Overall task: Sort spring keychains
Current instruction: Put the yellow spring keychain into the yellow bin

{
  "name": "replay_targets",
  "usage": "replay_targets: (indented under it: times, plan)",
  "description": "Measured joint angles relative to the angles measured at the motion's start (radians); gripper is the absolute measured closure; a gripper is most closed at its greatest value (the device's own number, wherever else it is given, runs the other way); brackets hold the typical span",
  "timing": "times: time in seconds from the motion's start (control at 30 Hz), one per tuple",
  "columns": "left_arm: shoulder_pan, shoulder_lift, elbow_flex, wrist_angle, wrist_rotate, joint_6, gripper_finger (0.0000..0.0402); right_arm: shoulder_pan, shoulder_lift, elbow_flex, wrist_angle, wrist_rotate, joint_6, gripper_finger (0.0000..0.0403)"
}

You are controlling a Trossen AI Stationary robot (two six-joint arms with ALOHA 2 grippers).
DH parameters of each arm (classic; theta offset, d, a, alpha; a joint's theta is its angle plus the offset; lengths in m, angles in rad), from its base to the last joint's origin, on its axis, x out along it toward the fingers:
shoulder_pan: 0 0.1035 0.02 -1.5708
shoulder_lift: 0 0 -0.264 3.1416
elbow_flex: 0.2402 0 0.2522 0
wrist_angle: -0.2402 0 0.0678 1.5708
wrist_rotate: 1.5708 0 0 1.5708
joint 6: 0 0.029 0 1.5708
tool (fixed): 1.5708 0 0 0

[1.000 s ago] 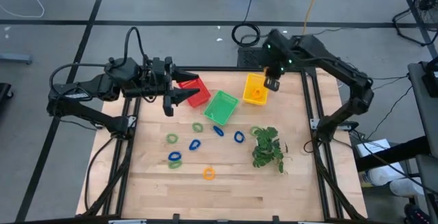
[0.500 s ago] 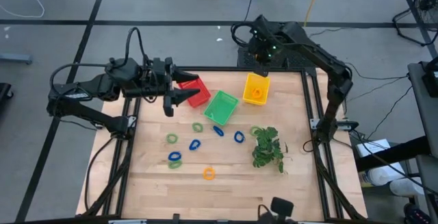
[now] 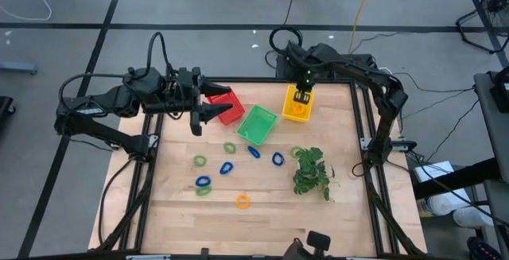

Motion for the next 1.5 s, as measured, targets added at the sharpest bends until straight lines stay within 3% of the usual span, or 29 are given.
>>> replay_targets:
  times: [0.5, 0.9, 1.5]
  plan:
    - [-0.001, 0.000, 0.000, -0.054, 0.000, -0.033, 0.0158, 0.087, 0.000, -0.316, 0.356, 0.000, -0.014, 0.0403]
    - [-0.001, 0.000, 0.000, -0.053, 0.018, -0.053, 0.0158, 0.086, -0.001, -0.454, 0.525, 0.008, -0.024, 0.0401]
    - [-0.001, 0.000, 0.000, -0.053, 0.018, -0.051, 0.0158, 0.086, 0.000, -0.474, 0.558, 0.057, 0.030, 0.0267]
